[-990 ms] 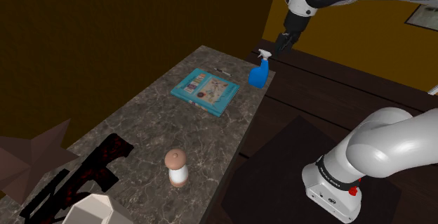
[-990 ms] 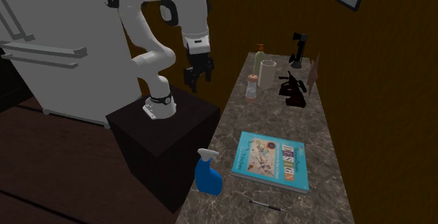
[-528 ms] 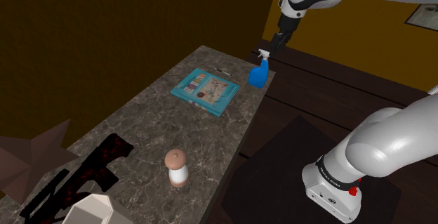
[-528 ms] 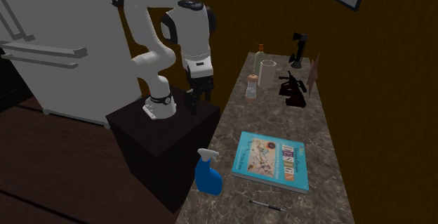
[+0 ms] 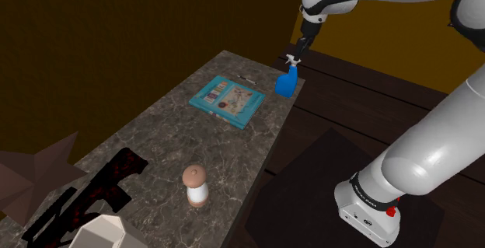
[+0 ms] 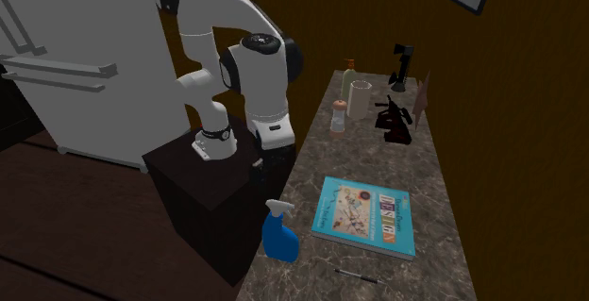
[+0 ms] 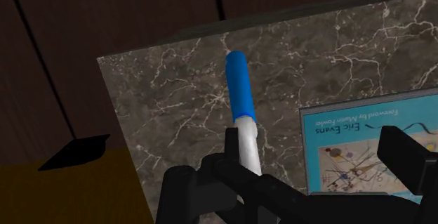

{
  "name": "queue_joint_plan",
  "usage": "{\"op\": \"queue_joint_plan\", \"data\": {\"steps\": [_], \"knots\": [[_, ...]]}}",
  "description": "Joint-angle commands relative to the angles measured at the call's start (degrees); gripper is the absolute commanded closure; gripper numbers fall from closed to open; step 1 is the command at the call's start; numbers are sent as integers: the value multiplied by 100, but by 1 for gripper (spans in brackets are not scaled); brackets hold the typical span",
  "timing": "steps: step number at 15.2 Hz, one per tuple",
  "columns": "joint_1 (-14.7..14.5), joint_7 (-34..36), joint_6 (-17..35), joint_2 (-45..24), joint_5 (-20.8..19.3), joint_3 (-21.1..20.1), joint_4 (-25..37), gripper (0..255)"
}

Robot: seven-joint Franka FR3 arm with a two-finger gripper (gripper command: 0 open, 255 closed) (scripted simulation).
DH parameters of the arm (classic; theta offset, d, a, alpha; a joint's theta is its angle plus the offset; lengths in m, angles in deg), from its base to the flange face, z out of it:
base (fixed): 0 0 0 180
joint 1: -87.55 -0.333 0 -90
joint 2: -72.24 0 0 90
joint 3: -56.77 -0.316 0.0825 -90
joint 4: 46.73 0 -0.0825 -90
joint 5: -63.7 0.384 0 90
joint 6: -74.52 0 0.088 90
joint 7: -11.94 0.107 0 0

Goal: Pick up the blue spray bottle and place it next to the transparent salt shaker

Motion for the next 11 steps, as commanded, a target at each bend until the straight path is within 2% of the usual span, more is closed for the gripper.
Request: {"op": "queue_joint_plan", "data": {"steps": [1, 2, 11], "knots": [[93, -333, 67, -533, 140, 80, 429, 0], [137, -451, 76, -740, 196, 93, 613, 0], [162, -516, 610, -975, 292, 67, 302, 0]]}}
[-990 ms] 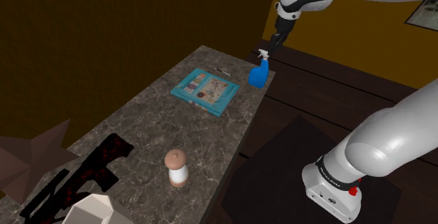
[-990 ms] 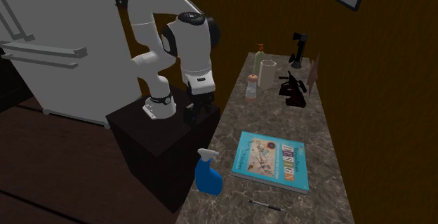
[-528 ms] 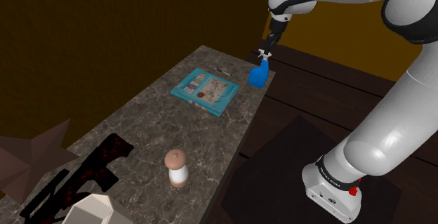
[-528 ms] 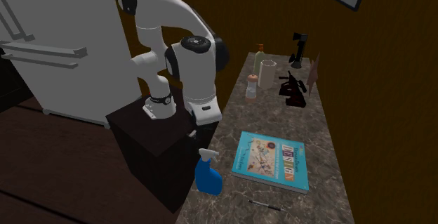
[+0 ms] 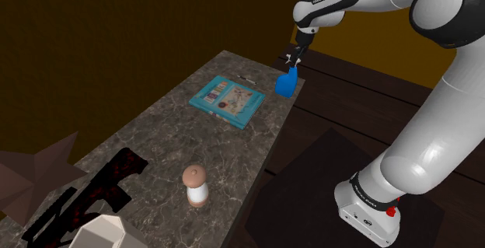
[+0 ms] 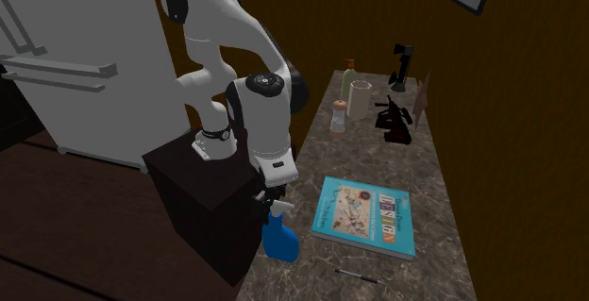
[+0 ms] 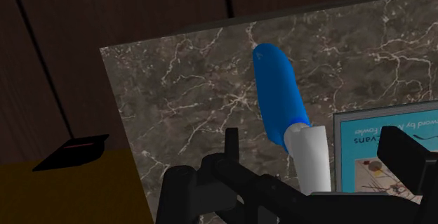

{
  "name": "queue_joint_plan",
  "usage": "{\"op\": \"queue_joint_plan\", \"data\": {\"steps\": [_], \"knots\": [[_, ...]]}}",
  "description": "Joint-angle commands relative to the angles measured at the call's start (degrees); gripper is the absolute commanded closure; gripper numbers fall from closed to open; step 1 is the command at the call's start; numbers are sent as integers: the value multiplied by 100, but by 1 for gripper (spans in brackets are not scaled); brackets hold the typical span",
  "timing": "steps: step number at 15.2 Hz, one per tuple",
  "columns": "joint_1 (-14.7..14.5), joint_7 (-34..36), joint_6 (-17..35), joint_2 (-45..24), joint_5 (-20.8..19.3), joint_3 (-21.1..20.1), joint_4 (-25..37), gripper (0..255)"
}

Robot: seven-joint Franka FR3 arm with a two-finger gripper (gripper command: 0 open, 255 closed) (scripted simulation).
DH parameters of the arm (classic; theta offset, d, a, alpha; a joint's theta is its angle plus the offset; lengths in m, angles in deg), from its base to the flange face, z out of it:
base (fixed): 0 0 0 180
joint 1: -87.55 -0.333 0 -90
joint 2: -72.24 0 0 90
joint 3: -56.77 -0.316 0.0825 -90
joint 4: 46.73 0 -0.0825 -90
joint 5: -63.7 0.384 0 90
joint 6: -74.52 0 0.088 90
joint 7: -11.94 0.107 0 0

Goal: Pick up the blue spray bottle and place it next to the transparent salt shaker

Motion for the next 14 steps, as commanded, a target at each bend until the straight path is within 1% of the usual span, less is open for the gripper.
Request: {"op": "queue_joint_plan", "data": {"steps": [1, 7, 8, 14], "knots": [[3, -7, 21, -9, 5, 1, -10, 0], [3, -7, 20, -9, 5, 1, -9, 0], [3, -7, 20, -9, 5, 1, -9, 255], [3, -6, 20, -8, 4, 1, -10, 255]]}}
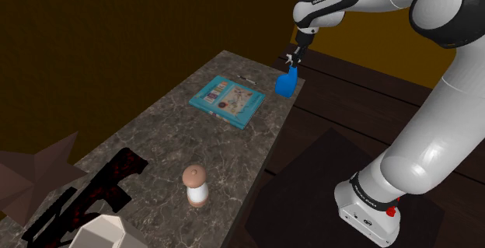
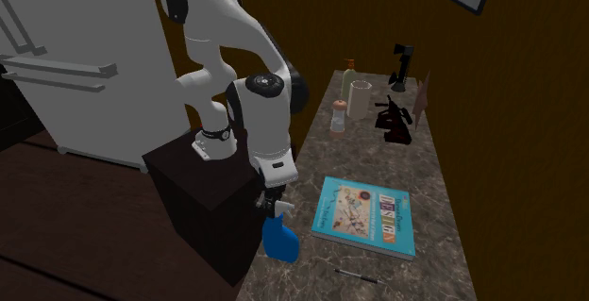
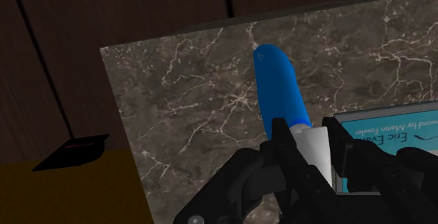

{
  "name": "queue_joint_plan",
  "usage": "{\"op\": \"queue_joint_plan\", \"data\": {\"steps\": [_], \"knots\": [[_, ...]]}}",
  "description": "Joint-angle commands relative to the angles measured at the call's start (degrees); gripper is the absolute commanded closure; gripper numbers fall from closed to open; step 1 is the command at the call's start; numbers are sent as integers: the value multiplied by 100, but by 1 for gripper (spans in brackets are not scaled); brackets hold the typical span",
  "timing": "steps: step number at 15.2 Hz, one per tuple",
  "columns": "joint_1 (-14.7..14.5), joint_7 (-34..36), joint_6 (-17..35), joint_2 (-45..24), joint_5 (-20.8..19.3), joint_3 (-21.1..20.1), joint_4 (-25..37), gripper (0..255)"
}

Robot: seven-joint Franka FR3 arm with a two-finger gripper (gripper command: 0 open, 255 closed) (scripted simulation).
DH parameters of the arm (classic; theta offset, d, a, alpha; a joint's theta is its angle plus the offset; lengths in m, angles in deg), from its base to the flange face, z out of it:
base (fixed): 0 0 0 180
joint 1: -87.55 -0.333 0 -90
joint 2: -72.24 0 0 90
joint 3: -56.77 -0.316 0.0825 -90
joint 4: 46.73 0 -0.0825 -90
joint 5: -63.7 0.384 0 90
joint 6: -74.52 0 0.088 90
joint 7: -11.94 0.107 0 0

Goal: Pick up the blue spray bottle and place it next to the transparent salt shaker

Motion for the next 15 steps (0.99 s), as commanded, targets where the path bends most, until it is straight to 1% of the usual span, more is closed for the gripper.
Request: {"op": "queue_joint_plan", "data": {"steps": [1, 3, 15], "knots": [[0, 0, -1, -1, 0, 0, -2, 255], [1, -1, 0, -2, 1, 0, -1, 255], [-26, 95, -849, 352, -143, 25, 512, 255]]}}
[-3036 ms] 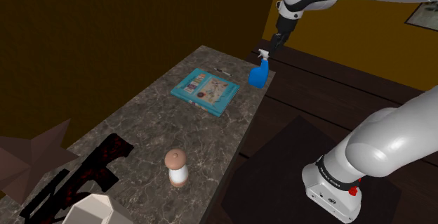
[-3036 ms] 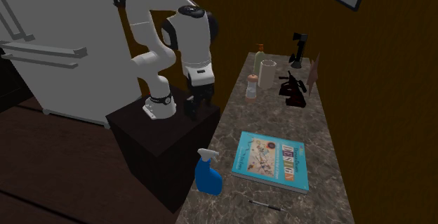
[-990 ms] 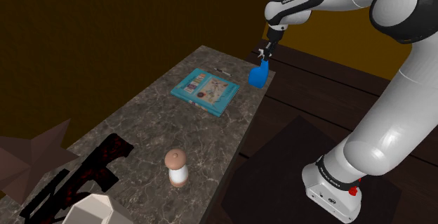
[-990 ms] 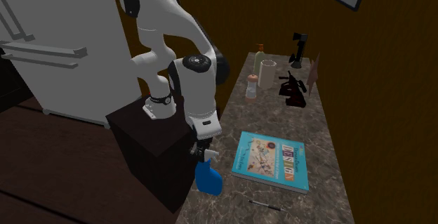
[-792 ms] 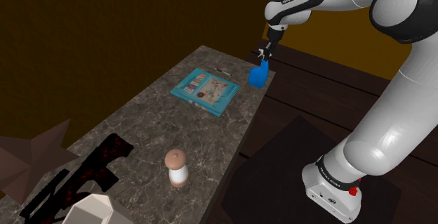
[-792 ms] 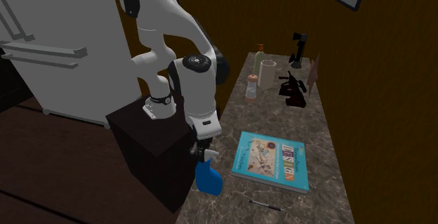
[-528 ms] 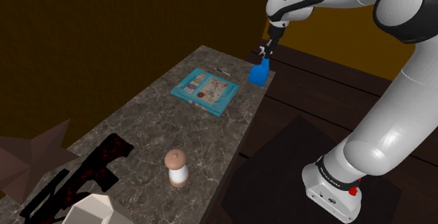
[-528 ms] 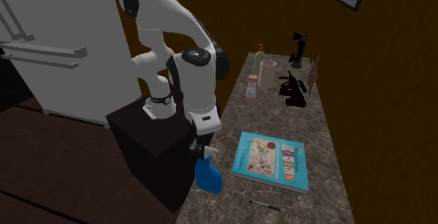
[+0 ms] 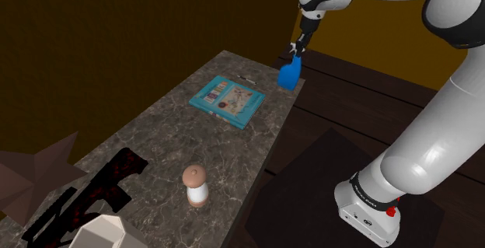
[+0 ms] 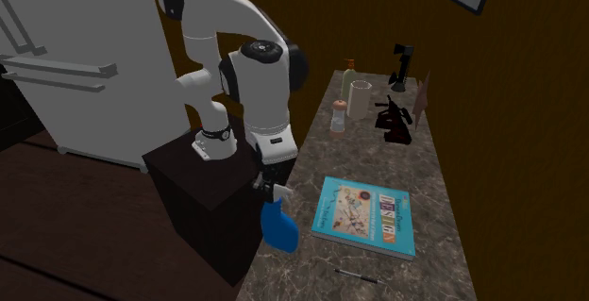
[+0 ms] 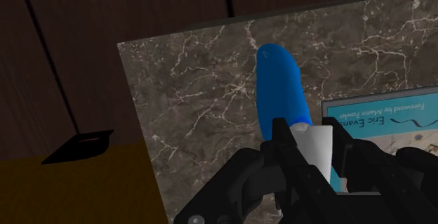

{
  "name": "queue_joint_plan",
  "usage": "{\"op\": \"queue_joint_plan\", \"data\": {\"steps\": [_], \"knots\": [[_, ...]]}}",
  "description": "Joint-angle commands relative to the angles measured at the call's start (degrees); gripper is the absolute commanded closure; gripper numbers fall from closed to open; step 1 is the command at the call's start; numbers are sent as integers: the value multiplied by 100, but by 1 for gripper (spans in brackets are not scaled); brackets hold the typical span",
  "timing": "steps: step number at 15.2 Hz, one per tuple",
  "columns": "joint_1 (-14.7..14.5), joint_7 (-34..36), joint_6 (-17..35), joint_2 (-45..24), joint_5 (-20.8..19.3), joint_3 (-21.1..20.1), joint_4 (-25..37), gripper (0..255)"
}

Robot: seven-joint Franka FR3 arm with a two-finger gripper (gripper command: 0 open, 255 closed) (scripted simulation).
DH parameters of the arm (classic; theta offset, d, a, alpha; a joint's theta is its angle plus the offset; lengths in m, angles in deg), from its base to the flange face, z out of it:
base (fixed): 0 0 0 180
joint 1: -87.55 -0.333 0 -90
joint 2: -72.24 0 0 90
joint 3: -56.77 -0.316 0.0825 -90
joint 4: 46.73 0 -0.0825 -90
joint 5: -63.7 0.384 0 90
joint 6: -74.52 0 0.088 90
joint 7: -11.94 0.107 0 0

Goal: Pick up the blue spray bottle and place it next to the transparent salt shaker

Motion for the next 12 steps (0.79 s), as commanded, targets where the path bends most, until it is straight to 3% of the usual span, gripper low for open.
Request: {"op": "queue_joint_plan", "data": {"steps": [1, 12], "knots": [[-7, 20, -146, 41, -17, -2, 106, 255], [-14, 62, -956, 205, -80, 5, 761, 255]]}}
